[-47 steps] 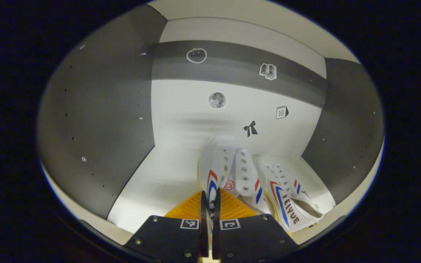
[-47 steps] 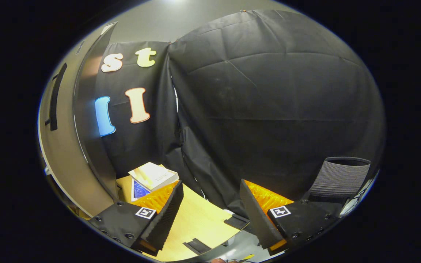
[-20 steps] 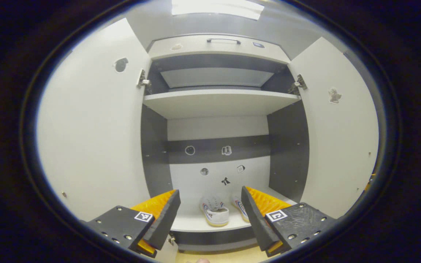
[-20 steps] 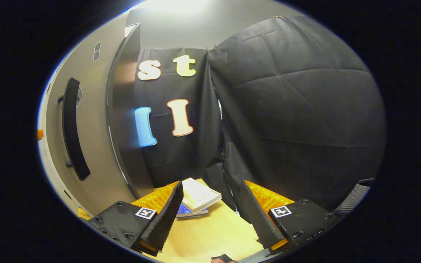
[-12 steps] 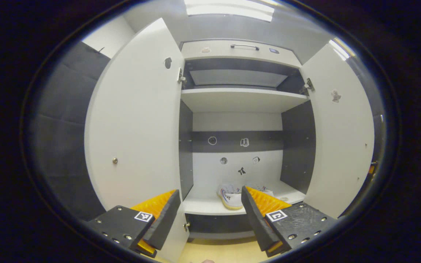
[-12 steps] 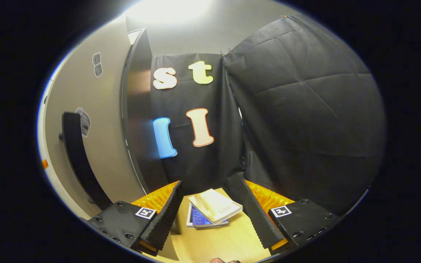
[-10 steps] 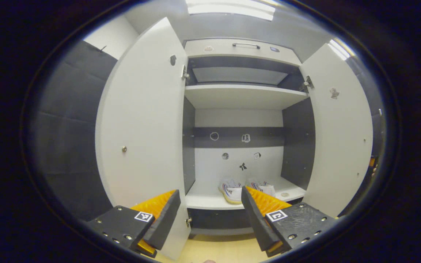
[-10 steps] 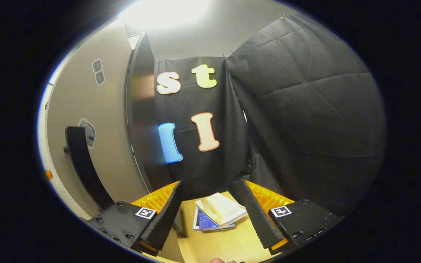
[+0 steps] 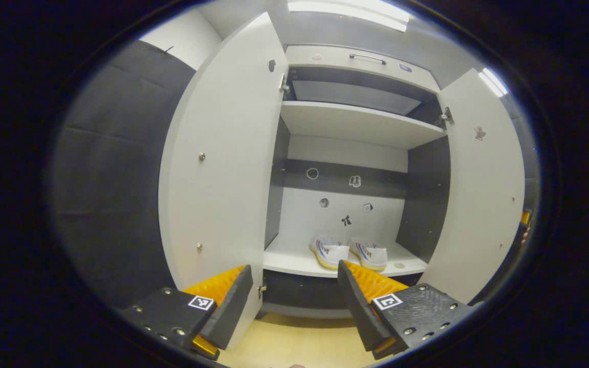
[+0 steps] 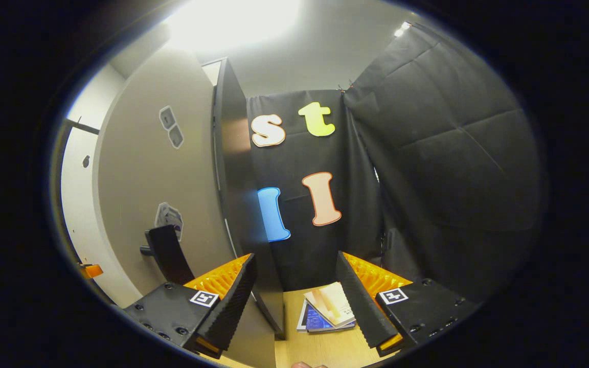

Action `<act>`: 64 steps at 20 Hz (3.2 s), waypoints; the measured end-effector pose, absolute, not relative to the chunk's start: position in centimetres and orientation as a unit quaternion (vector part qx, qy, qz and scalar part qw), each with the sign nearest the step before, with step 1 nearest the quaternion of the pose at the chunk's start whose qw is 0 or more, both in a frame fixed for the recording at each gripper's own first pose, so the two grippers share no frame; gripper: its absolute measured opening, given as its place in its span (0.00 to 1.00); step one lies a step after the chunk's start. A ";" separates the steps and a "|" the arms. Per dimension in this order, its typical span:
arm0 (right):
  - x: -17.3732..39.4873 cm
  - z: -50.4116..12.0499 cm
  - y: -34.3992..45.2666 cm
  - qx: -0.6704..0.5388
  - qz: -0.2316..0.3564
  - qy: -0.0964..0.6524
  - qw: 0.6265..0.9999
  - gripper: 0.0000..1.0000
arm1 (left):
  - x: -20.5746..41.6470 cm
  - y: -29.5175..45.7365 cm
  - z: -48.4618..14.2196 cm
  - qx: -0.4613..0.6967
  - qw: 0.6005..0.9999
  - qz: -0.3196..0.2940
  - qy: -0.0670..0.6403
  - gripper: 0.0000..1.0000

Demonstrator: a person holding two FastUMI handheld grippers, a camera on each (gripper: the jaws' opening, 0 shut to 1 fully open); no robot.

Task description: Grab one shoe with the right hand and put it into the shoe cabinet, grab the other shoe with the left hand and put it into the shoe cabinet; then close the right door with the right hand and the left door with the left hand.

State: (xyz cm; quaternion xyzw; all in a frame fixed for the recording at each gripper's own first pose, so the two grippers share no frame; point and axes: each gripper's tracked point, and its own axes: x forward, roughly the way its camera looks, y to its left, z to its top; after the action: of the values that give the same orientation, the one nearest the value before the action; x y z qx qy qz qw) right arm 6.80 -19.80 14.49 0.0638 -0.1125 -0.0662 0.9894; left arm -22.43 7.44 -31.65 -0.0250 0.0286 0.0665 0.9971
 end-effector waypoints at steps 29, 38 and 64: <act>7.1 16.4 -6.5 0.039 -0.096 -0.139 0.985 0.96 | -29.8 15.3 -33.3 -0.048 0.998 0.017 0.048 0.96; 8.1 15.5 -2.3 0.043 -0.078 -0.122 0.988 0.97 | -32.8 19.1 -33.5 -0.046 0.996 0.052 0.047 0.96; 0.9 8.9 -5.9 0.078 -0.168 -0.078 0.980 0.97 | -25.4 31.3 -26.9 0.057 0.994 0.094 -0.002 0.94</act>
State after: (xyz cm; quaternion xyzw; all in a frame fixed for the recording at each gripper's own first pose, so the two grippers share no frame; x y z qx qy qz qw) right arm 0.93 -5.90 8.90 0.0781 -0.0777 -0.1677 0.9797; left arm -25.43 31.32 -26.87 0.0570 -0.0023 0.0939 0.9939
